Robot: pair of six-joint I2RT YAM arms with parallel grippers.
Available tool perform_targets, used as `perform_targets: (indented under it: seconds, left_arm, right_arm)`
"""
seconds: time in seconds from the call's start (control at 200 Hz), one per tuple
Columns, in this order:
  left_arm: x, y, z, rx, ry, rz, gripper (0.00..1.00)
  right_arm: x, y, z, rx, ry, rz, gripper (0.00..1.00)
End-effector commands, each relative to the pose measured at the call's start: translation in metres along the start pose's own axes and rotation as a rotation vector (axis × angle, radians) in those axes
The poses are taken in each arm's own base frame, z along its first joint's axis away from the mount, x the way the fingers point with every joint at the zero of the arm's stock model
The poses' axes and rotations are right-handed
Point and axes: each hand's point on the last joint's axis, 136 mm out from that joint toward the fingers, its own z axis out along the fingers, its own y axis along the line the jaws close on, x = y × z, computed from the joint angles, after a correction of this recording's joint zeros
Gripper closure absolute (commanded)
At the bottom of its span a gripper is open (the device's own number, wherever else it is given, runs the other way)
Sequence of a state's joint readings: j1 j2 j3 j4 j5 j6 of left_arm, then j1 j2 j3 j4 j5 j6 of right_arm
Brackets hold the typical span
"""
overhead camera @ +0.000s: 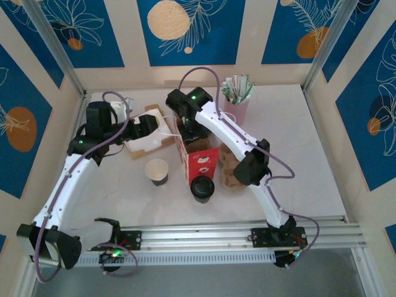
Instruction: Pack the takeout coffee
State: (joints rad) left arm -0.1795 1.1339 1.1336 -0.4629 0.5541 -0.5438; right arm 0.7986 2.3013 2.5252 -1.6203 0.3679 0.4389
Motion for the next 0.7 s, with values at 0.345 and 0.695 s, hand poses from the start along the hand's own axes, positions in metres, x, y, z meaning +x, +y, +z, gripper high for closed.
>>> perform_targets:
  seconds: [0.345, 0.695]
  left_arm:
    - [-0.001, -0.001, -0.005, 0.006, -0.015, 0.013, 0.10]
    - [0.000, 0.003, -0.007, -0.015, -0.021, 0.018, 0.10]
  right_arm:
    - [0.035, -0.006, 0.020, 0.069, 0.168, -0.015, 0.64]
    - [0.029, -0.003, 0.033, 0.047, 0.155, -0.006, 0.64]
